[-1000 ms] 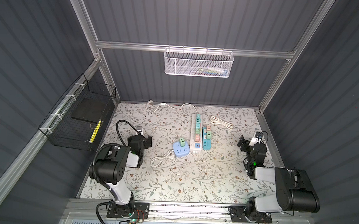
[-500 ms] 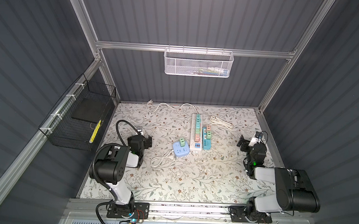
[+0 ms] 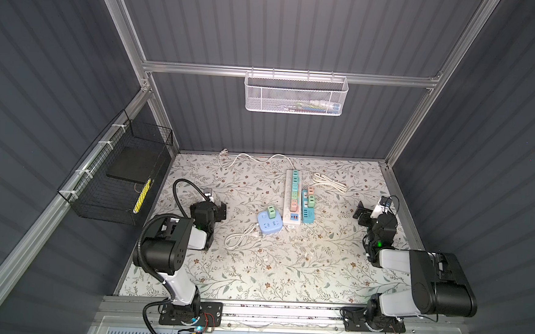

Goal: Insert the plug

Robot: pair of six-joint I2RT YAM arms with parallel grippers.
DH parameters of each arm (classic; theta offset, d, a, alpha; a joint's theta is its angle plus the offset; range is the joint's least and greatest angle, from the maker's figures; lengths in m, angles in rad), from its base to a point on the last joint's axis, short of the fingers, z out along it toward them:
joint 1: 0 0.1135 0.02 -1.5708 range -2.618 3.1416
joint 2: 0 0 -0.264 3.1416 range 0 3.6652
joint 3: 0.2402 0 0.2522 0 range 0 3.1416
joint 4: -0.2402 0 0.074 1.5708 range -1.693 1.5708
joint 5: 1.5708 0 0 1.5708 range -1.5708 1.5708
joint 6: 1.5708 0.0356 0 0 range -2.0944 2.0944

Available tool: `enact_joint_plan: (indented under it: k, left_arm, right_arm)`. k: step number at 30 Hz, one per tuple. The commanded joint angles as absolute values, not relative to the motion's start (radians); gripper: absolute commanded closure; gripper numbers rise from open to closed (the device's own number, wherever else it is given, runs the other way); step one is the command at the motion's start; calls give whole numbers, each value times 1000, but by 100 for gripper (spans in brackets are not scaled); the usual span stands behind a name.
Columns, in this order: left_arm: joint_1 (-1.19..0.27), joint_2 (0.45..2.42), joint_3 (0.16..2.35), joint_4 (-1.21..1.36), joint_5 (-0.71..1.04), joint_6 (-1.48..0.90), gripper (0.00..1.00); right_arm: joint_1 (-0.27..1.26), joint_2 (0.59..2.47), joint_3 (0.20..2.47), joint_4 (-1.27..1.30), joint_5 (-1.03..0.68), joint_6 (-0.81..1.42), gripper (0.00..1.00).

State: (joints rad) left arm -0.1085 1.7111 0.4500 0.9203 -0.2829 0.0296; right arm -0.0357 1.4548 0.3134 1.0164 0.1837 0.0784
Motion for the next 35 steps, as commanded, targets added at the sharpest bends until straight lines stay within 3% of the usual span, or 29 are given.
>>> enact_joint_plan:
  k: [1,35]
  left_arm:
    - [-105,1716,462,930,-276,20,0]
    - [-78,1717,472,908,-219,11,0]
  right_arm:
    - [-29,1461,305,1017,190,78,1]
    - [-29,1460,307,1014,189,79,1]
